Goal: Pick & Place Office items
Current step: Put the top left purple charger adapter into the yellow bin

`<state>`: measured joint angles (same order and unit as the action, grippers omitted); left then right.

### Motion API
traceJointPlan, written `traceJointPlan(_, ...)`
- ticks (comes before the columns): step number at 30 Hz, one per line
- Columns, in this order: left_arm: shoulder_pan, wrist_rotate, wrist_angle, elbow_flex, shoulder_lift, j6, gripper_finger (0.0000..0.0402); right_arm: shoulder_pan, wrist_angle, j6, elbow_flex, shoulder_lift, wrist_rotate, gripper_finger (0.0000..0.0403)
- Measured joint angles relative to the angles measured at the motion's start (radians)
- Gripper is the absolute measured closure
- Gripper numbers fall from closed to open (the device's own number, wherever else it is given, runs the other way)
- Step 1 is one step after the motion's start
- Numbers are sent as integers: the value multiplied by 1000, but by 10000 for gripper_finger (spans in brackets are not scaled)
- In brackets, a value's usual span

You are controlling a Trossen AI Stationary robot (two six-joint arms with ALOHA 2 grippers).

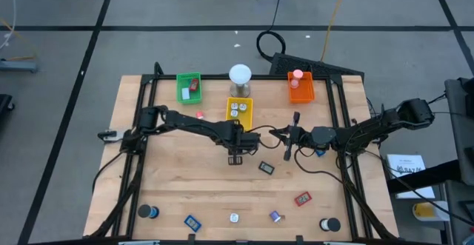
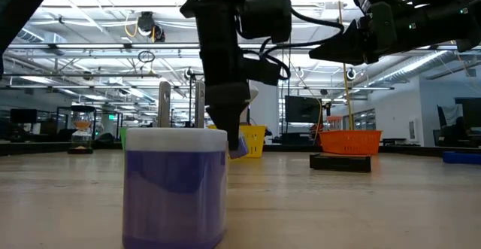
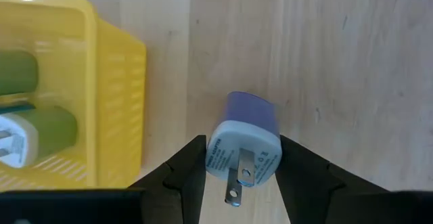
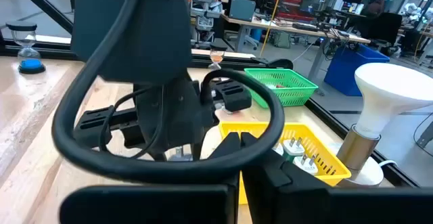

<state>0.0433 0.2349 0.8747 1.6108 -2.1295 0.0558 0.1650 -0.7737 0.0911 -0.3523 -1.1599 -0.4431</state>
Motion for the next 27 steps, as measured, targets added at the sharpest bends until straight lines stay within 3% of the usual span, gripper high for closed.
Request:
traceJointPlan(6,4,-1,-16,0,-4,2,235,0,-1,0,0,0,0,399)
traceJointPlan(14,7,3,71,0,76,0,151,0,-7,0,0,0,0,399)
traceJointPlan(18,35,59,89,0,167,-10,130,0,-7,0,0,0,0,399)
traceJointPlan(23,91,120,78,-38,291,-10,150,0,-7,0,0,0,0,399)
traceJointPlan(27,142,141,-67,-200,429,2,197,0,-5,0,0,0,0,399)
